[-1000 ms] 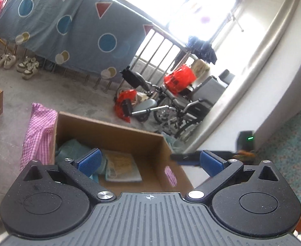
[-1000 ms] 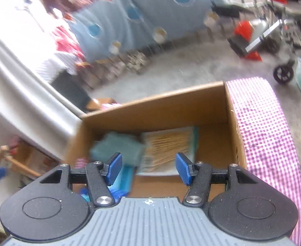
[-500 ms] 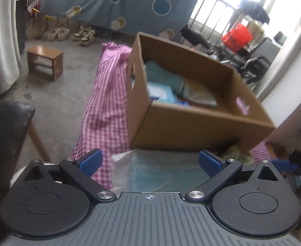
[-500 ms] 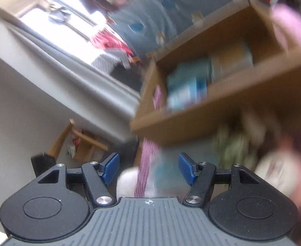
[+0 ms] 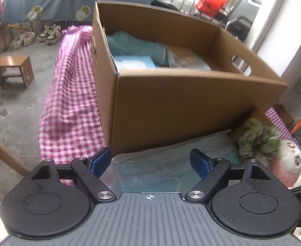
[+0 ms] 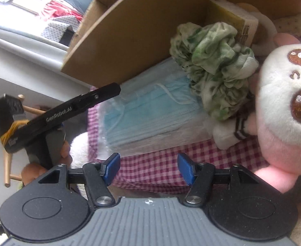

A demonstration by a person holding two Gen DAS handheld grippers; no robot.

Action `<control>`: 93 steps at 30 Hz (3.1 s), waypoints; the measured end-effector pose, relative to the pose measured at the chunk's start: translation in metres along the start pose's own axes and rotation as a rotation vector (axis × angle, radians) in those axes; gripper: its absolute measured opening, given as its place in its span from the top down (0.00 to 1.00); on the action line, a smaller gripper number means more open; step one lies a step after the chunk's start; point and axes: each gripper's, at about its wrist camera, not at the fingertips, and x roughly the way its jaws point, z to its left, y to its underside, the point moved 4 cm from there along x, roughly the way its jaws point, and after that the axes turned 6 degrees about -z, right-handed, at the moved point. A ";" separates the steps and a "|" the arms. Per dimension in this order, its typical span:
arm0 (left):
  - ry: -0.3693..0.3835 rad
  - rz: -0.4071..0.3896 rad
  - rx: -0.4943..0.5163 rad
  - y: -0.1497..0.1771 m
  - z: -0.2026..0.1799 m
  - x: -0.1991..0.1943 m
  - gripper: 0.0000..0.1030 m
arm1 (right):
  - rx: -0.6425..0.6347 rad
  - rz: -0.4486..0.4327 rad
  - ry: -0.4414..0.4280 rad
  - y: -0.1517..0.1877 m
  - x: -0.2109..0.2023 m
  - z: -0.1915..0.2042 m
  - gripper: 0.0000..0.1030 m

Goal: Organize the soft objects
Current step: 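Withdraw the right gripper and move it to the blue face-mask pack, then close the right gripper on the end of the face-mask pack, then lift the mask pack with the right gripper and carry it over the box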

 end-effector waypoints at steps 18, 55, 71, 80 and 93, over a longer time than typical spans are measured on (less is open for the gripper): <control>0.146 0.167 -0.166 0.047 -0.004 -0.037 0.14 | 0.112 -0.023 -0.083 0.013 -0.007 -0.027 0.38; 0.199 0.086 -0.252 0.060 -0.015 -0.093 0.92 | 0.204 -0.118 -0.183 0.030 -0.002 -0.006 0.84; 0.163 0.200 -0.351 0.103 -0.003 -0.104 0.90 | 0.385 -0.027 -0.240 0.071 0.006 -0.051 0.41; 0.214 0.247 -0.331 0.101 -0.008 -0.082 0.84 | 0.323 0.007 -0.255 0.064 0.021 -0.032 0.69; 0.155 0.137 -0.241 0.080 -0.035 -0.137 0.85 | 0.116 -0.021 -0.332 0.058 -0.006 0.039 0.77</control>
